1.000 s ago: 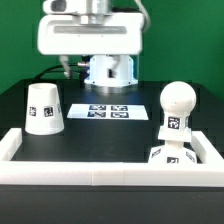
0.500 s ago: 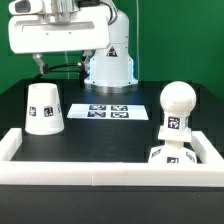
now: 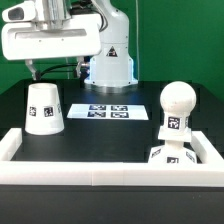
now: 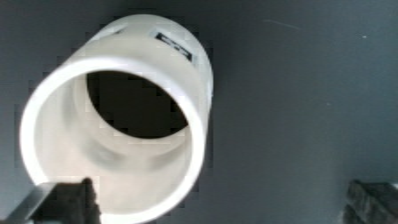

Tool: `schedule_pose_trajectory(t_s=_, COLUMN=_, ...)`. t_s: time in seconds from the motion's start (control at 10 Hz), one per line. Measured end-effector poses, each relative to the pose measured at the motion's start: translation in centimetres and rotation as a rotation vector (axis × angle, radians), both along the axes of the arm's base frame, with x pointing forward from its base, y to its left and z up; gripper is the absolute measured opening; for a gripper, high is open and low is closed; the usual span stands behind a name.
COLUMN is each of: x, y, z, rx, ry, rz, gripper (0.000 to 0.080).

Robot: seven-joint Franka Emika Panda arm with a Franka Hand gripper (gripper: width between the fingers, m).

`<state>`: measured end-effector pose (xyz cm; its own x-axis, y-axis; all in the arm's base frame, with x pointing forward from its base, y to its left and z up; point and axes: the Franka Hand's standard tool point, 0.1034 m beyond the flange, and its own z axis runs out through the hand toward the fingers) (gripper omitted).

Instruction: Assemble lamp

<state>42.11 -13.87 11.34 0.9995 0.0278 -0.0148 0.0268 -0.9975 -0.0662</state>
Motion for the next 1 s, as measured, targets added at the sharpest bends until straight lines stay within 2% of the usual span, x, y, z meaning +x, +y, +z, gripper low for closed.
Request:
schedule_pose_trajectory(t_s=0.7, x=-0.1, y=-0.4, z=-3.0, rx=-0.050, ry=-0.009, rz=0.026, gripper=0.0699)
schedule_pose_trajectory(t_s=1.0, x=-0.1, y=-0.4, z=-3.4, rx=-0.056, ry=-0.009, rz=0.028, gripper=0.0698)
